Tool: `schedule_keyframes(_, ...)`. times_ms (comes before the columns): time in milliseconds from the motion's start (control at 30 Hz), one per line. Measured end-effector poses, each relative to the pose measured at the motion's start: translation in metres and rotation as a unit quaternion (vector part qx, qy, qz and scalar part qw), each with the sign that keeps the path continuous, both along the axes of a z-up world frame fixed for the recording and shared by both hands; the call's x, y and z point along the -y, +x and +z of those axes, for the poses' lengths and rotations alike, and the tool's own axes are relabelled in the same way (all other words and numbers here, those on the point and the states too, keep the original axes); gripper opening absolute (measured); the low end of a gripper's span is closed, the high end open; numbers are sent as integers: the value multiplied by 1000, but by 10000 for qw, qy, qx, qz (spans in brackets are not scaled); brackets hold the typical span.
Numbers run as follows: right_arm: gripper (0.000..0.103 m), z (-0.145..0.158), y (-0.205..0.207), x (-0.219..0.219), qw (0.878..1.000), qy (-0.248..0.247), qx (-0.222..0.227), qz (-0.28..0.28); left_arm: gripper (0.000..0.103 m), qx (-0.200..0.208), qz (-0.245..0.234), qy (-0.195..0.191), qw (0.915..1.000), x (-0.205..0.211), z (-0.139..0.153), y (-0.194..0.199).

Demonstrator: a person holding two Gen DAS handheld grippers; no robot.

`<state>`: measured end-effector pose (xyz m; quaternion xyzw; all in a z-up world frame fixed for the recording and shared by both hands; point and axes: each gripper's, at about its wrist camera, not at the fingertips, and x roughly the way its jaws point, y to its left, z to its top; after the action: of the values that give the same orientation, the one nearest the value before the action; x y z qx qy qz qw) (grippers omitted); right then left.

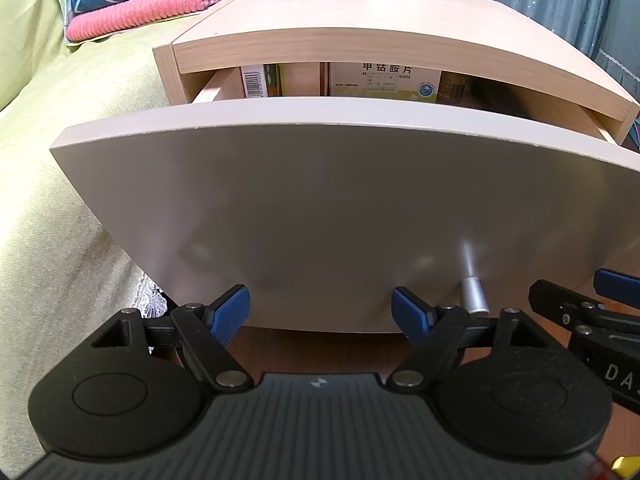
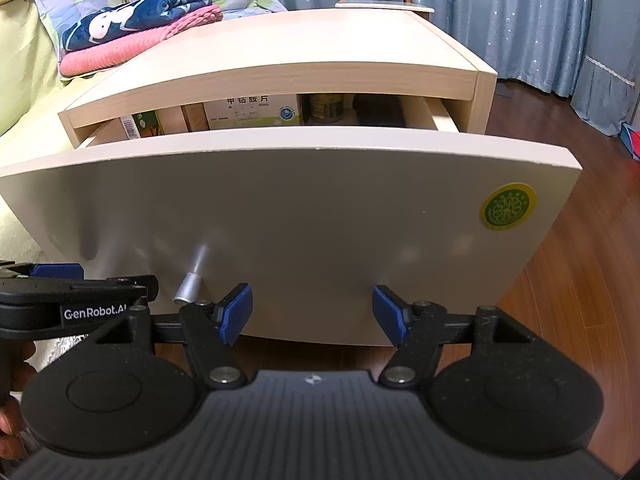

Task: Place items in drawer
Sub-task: 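Press both tools against the drawer front and push it inward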

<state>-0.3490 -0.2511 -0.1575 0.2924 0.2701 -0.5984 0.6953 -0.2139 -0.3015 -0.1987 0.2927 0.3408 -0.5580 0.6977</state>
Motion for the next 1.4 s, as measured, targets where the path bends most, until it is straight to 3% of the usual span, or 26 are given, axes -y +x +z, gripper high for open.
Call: schedule_keyframes(1400, 67, -1, 13, 11, 9996, -71, -46, -287, 80, -153, 175, 14, 9997, 9, 4, -2)
